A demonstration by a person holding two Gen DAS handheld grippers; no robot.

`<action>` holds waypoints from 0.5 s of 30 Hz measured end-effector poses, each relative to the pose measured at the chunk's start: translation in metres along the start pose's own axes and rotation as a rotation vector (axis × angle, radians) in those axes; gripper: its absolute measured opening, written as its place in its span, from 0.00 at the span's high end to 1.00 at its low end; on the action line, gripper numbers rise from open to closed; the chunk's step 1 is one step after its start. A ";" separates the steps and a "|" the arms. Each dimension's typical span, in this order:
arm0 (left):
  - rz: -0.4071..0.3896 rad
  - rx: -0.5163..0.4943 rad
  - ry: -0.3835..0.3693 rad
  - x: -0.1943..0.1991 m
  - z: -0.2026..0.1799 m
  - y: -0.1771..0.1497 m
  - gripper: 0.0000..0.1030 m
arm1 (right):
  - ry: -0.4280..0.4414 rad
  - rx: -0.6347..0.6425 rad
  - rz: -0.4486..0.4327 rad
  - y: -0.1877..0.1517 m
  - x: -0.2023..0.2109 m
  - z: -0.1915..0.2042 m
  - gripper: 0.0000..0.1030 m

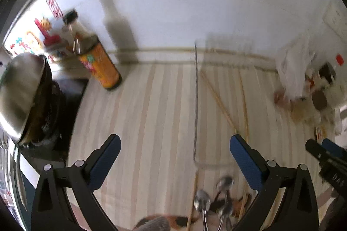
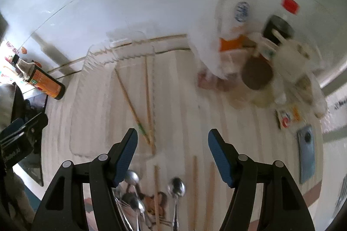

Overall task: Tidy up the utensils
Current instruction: 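Return to the mat and grasp a chopstick with each tool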

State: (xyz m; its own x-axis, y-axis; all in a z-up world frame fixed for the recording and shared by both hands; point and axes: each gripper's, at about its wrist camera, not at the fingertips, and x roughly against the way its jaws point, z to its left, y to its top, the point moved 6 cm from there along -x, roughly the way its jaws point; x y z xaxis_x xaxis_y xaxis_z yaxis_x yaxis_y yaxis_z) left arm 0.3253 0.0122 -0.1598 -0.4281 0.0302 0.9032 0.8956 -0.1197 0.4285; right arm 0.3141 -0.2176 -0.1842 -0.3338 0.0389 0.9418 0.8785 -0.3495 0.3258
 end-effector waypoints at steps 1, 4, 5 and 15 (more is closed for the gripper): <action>0.017 -0.001 0.001 -0.001 0.001 -0.009 0.00 | -0.001 -0.010 0.002 -0.007 0.001 -0.004 0.33; 0.062 -0.011 0.011 -0.011 0.003 -0.039 0.00 | -0.001 -0.053 0.011 -0.026 0.003 -0.020 0.33; 0.075 -0.014 0.017 -0.014 0.003 -0.049 0.01 | 0.003 -0.075 0.013 -0.036 0.003 -0.028 0.33; 0.269 -0.050 0.031 -0.061 0.005 -0.144 0.07 | 0.005 -0.150 0.202 -0.126 -0.038 -0.076 0.55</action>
State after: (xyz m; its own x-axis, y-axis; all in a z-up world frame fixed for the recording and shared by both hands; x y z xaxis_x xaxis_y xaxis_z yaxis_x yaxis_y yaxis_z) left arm 0.2233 0.0327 -0.2765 -0.1800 -0.0395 0.9829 0.9708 -0.1681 0.1710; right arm 0.1906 -0.2459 -0.2676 -0.1589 -0.0499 0.9860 0.8670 -0.4848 0.1152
